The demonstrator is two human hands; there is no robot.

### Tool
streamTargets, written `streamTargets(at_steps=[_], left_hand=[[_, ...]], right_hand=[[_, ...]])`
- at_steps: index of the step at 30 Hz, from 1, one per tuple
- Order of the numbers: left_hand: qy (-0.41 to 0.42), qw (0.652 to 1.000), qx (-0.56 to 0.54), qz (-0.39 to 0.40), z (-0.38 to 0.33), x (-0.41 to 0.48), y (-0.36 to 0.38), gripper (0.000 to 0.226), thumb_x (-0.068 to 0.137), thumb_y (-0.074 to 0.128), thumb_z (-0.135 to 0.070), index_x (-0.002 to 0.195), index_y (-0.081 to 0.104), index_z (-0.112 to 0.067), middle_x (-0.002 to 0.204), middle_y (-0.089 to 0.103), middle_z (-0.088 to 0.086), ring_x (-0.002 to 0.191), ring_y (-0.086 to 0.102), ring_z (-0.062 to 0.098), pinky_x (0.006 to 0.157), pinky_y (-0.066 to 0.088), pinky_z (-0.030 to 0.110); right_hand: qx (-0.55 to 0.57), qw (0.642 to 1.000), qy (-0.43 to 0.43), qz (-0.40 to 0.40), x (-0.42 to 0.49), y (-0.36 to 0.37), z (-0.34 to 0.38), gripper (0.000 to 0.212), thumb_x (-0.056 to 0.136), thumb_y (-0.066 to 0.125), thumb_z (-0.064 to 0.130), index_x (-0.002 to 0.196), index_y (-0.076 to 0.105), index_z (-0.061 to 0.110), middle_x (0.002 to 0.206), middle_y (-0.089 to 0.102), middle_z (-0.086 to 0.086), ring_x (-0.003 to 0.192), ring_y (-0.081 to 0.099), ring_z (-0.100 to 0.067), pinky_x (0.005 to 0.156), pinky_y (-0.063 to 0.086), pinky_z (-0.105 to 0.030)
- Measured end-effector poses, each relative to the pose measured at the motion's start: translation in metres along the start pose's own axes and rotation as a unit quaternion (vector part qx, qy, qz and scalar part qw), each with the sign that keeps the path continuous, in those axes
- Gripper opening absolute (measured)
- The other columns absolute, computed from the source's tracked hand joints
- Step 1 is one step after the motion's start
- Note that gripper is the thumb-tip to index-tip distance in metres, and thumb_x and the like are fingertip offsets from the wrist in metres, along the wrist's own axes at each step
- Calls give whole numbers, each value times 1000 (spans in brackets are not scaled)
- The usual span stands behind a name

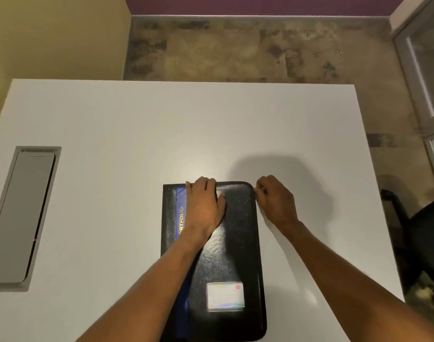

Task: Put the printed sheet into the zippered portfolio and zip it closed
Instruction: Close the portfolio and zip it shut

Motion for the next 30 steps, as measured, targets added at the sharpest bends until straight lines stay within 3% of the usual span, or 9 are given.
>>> streamTargets(at_steps=[5, 13, 19, 25, 30], left_hand=[[-18, 1000, -19, -17, -2, -1, -2, 28, 101, 57, -31, 119, 62, -10, 116, 58, 5, 114, 54, 24, 127, 16, 57], [-18, 1000, -10, -9, 1, -1, -1, 33, 102, 50, -36, 123, 61, -12, 119, 56, 2, 117, 53, 20, 127, 18, 58], [-9, 1000, 21, 11, -3, -1, 3, 37, 102, 43, -34, 130, 57, -15, 126, 53, 2, 124, 49, 21, 124, 24, 59], [-20, 1000, 7, -4, -10, -3, 8, 45, 97, 52, -23, 139, 57, -7, 140, 52, 11, 137, 45, 28, 126, 25, 51], [-17, 1000, -5, -17, -16, -9, 13, 39, 95, 57, -23, 128, 64, -4, 127, 59, 13, 123, 54, 29, 117, 41, 48]], right_hand=[[-24, 996, -77, 25, 28, 0, 8, 7, 98, 60, 22, 97, 67, 19, 99, 64, 1, 83, 62, -22, 74, 54, -45], [-41, 966, -217, 137, 76, 17, 53, 6, 97, 66, 30, 96, 65, 25, 108, 62, 9, 82, 62, -17, 75, 53, -38], [-47, 938, -274, 208, 94, 46, 94, 8, 98, 64, 31, 98, 68, 25, 113, 62, 7, 86, 61, -20, 78, 50, -37], [-62, 914, -316, 247, 105, 72, 130, 5, 96, 63, 28, 93, 66, 31, 111, 60, 12, 85, 59, -19, 76, 48, -35], [-67, 901, -315, 290, 112, 91, 154, 12, 94, 67, 36, 85, 61, 32, 103, 56, 15, 79, 58, -16, 74, 48, -35]])
Point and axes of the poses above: each hand's wrist, its own x-axis towards the middle knuckle, its own y-axis out of the palm, z = x × y, the point moved 6 cm from there along x, towards the middle knuckle
